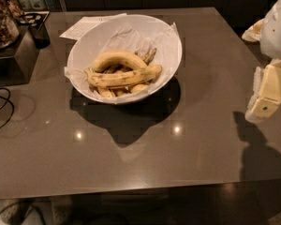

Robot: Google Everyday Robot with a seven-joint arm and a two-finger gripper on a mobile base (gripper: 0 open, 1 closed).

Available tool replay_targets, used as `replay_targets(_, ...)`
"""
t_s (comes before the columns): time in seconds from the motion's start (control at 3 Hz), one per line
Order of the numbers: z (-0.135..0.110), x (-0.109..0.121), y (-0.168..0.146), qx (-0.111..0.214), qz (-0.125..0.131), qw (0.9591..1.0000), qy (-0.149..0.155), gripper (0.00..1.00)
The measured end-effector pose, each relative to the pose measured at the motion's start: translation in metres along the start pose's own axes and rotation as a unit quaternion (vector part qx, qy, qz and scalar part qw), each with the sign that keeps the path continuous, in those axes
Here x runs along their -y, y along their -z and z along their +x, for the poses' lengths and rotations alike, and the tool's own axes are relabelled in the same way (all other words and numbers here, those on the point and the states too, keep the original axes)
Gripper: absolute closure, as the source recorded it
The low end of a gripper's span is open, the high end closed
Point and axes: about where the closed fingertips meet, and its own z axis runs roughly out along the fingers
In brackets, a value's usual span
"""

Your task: Pick banana from white bowl

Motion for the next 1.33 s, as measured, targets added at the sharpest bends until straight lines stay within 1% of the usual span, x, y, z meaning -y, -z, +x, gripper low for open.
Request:
replay_targets(0.33,0.0,0.0,0.0,0.0,0.0,1.0,0.0,0.0)
replay_targets(0.67,-0.006,0.004,0.003,0.007,-0.005,1.0,-0.001,0.0)
replay_targets(1.0,-0.031,0.013,0.004,0.003,-0.018,0.9994,0.03,0.0)
replay_targets(1.33,-0.066,0.022,-0.003,-0.002,-0.031,0.9965,0.077,0.0)
